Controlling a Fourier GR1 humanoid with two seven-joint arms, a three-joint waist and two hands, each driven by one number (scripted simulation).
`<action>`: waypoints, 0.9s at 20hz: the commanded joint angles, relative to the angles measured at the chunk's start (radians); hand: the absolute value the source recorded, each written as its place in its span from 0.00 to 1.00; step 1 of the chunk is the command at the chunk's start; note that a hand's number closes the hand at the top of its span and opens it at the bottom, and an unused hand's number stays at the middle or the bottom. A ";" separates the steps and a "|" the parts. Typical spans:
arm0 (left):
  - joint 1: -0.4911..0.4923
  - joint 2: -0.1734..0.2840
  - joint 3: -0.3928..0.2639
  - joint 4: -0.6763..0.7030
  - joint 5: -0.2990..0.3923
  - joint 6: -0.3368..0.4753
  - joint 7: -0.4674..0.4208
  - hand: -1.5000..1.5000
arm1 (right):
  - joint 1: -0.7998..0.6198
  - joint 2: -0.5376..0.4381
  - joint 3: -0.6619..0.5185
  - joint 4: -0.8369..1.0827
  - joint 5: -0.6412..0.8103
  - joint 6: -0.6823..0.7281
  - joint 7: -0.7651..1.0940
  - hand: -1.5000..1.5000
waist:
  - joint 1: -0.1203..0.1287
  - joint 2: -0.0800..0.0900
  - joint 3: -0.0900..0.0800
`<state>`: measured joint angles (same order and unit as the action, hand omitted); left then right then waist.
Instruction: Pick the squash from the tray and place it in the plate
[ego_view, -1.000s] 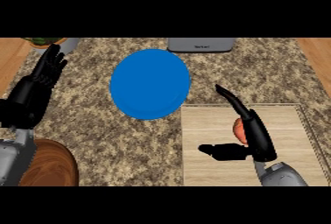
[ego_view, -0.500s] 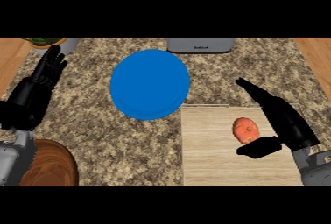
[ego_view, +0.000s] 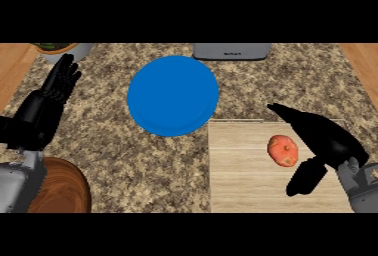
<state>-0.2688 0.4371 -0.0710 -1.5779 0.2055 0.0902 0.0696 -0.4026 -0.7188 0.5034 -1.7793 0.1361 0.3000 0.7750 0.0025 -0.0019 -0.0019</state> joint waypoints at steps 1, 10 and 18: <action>-0.038 -0.040 0.002 0.056 -0.030 -0.006 -0.017 0.50 | -0.026 0.079 0.018 0.071 0.068 0.055 0.059 0.00 | -0.001 0.003 0.002; -0.023 -0.035 0.047 -0.061 -0.046 -0.019 0.092 0.50 | 0.039 0.091 -0.035 0.161 0.213 0.127 0.017 0.00 | -0.001 0.002 0.002; -0.006 -0.078 0.091 -0.010 -0.073 -0.077 0.027 0.50 | 0.058 0.194 -0.094 0.280 0.327 0.175 -0.056 0.00 | -0.002 0.002 0.002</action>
<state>-0.2552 0.3735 -0.0100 -1.6009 0.1410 0.0313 0.0887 -0.3579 -0.5536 0.4534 -1.5260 0.4275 0.4261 0.7474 0.0023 0.0007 0.0002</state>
